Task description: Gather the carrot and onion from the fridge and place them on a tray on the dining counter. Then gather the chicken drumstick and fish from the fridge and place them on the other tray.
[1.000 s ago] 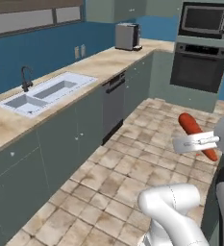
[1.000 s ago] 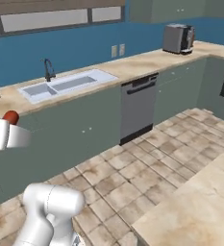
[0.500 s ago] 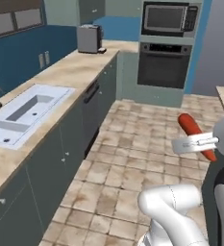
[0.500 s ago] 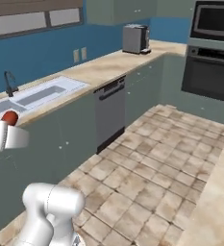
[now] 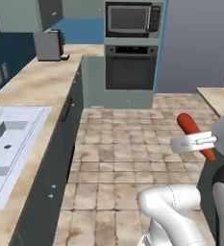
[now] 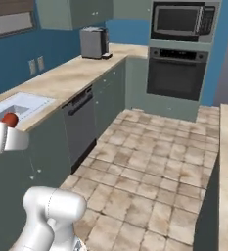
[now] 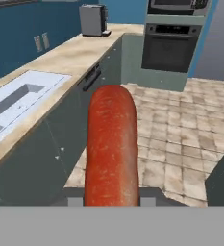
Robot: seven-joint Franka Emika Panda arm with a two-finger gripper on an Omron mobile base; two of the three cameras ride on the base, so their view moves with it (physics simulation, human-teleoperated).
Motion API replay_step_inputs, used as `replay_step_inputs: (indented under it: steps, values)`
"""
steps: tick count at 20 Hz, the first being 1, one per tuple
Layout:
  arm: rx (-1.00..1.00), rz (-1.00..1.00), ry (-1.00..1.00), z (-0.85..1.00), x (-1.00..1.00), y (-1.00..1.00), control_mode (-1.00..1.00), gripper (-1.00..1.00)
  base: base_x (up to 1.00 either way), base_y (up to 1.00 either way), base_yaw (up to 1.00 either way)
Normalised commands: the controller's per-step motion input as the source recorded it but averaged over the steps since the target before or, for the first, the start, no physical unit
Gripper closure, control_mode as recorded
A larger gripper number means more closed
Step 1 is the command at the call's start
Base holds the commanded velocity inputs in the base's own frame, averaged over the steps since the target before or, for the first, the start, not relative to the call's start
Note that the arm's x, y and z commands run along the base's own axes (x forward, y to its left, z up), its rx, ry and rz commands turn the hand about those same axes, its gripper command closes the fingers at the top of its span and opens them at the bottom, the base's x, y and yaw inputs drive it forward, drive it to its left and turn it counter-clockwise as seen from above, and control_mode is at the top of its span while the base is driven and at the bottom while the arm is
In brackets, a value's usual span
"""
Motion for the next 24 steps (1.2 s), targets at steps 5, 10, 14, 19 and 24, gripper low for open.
replay_step_inputs:
  steps: [5,10,14,19,24]
  values:
    - [0.0,0.0,0.0,0.0,0.0,0.0,1.0,1.0,0.65,0.26,-0.51]
    - [0.0,0.0,0.0,0.0,0.0,0.0,1.0,1.0,0.66,0.32,-0.51]
    - [0.0,0.0,0.0,0.0,0.0,0.0,1.0,1.0,0.74,0.39,-0.48]
    - [0.0,0.0,0.0,0.0,0.0,0.0,1.0,1.0,0.74,0.43,-0.48]
    - [0.0,0.0,0.0,0.0,0.0,0.0,1.0,1.0,0.83,0.53,-0.46]
